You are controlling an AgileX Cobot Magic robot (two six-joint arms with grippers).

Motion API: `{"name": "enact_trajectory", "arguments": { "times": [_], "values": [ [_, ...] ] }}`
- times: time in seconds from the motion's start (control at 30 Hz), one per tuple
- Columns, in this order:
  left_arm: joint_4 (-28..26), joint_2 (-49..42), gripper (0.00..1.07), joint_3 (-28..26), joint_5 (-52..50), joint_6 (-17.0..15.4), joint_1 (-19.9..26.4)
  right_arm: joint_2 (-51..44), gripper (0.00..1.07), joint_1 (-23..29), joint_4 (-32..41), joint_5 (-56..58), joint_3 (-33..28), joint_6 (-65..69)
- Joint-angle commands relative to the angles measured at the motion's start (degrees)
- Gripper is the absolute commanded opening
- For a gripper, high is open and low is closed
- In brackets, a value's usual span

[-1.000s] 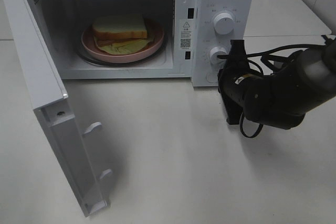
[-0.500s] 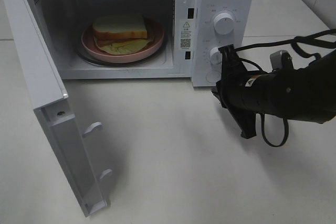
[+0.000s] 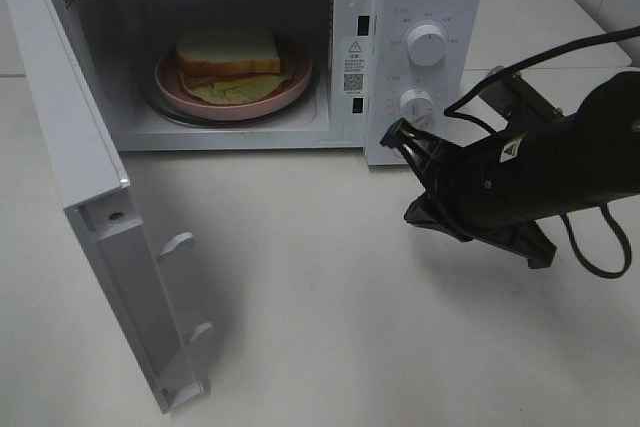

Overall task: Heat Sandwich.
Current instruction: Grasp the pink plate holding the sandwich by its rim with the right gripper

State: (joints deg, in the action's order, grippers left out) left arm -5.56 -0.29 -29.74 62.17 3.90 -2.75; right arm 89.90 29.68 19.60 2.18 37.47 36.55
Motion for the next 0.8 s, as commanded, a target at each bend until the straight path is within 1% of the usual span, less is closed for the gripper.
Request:
{"name": "enact_trajectory", "arguments": {
  "times": [0.03,0.13,0.3,0.43,0.53,0.6,0.63,0.7,0.73,0.8],
  "values": [
    [0.0,-0.9,1.00,0.1,-0.8,-0.1,0.1,-2.8,0.04,-0.2,-4.0,7.4,0.2,-6.2],
    [0.0,-0.9,1.00,0.1,-0.8,-0.1,0.1,-4.6,0.05,-0.2,-5.0,14.1,0.2,-12.9],
    [0.0,-0.9,1.00,0.1,-0.8,-0.1,0.1,-5.3,0.05,-0.2,-5.0,18.4,0.2,-17.5],
    [0.0,-0.9,1.00,0.1,-0.8,-0.1,0.1,-5.5,0.05,-0.2,-5.6,25.0,0.2,-25.5],
    [0.0,-0.9,1.00,0.1,-0.8,-0.1,0.1,-5.5,0.05,-0.2,-5.7,26.8,0.2,-27.4],
    [0.0,-0.9,1.00,0.1,-0.8,-0.1,0.1,-5.5,0.05,-0.2,-5.7,29.1,0.2,-32.6],
    [0.0,-0.9,1.00,0.1,-0.8,-0.1,0.1,-5.5,0.05,-0.2,-5.7,29.1,0.2,-32.6],
    [0.0,-0.9,1.00,0.1,-0.8,-0.1,0.1,-5.5,0.05,-0.2,-5.8,31.4,1.0,-36.6],
    [0.0,-0.9,1.00,0.1,-0.8,-0.1,0.1,-5.5,0.05,-0.2,-6.2,34.0,2.4,-40.8],
    [0.0,-0.9,1.00,0.1,-0.8,-0.1,0.1,-5.5,0.06,-0.2,-6.4,35.4,3.4,-42.9]
  ]
}}
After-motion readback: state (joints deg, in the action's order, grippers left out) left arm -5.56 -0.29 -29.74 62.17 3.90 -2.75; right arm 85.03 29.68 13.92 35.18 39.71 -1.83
